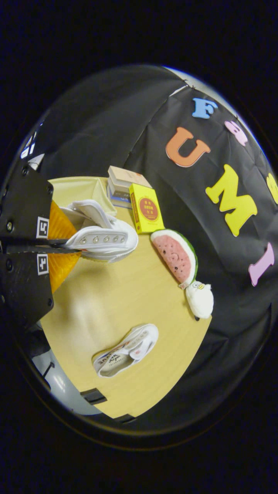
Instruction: Open the storage box then place both shoes into the box .Put the left shoe in first, then the right shoe, with the right side of both shoes facing outward in a uniform manner.
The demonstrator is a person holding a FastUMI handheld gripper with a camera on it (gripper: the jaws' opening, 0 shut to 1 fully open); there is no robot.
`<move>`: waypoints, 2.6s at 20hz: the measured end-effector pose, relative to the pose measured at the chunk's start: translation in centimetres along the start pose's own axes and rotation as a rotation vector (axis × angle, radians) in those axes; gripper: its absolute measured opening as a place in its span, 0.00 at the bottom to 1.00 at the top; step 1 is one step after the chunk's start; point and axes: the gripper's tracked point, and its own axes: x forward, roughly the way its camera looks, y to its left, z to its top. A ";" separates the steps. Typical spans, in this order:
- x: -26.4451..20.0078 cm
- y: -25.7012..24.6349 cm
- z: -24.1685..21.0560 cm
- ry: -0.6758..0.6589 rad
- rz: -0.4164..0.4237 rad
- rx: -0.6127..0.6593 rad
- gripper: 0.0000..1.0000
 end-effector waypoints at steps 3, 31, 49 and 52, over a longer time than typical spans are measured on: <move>0.0 4.4 -0.8 -0.019 0.023 -0.026 0.00; 15.4 12.5 -13.0 0.115 -0.061 -0.017 0.00; 12.1 14.4 -12.2 0.073 0.045 -0.267 0.81; 8.0 13.3 -8.4 -0.075 0.033 -0.439 0.90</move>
